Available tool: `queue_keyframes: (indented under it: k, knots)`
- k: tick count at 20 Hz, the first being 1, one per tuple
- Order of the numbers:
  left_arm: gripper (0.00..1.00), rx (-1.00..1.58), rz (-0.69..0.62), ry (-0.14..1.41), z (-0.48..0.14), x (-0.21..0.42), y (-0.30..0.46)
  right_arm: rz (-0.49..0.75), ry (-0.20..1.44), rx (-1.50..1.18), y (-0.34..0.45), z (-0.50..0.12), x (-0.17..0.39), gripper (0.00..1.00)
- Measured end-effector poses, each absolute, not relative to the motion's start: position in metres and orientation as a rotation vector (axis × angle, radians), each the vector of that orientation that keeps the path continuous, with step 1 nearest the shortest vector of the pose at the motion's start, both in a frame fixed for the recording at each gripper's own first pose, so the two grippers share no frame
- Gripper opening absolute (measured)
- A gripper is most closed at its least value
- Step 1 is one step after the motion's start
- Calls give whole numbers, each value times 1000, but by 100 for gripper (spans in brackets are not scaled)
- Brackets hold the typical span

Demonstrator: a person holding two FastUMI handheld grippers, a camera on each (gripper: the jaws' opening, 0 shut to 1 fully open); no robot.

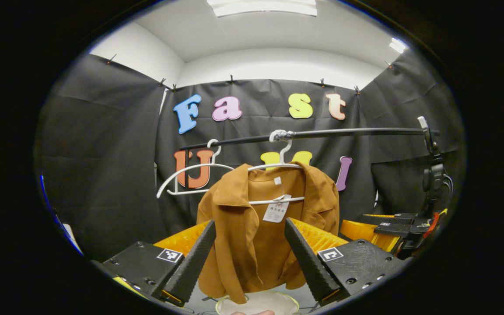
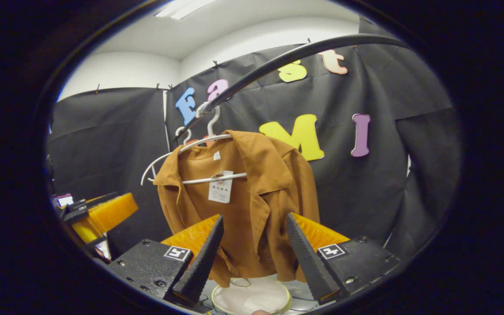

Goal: Grasp the clothes on the hanger with both hands and then place them into the laundry hamper below.

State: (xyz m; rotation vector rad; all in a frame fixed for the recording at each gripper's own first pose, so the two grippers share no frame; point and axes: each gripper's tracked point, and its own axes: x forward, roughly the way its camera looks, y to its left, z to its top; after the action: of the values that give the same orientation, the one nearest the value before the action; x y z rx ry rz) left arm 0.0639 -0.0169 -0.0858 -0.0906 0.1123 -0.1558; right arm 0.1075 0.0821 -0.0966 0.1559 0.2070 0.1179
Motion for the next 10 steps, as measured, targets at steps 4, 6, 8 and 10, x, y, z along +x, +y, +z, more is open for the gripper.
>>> queue_keyframes:
  k: [4,6,8,10]
  knots:
    - [100,-90,-155,115,-93,86,-18,138,205,136,86,-104,143,87]
    - [96,-92,-155,130,-100,97,-18,142,213,139,85,-109,160,86]
    - [96,-100,-154,150,-108,106,-20,161,226,148,86,-116,173,85]
    - [100,-100,-157,167,-115,117,-20,160,234,158,85,-122,184,84]
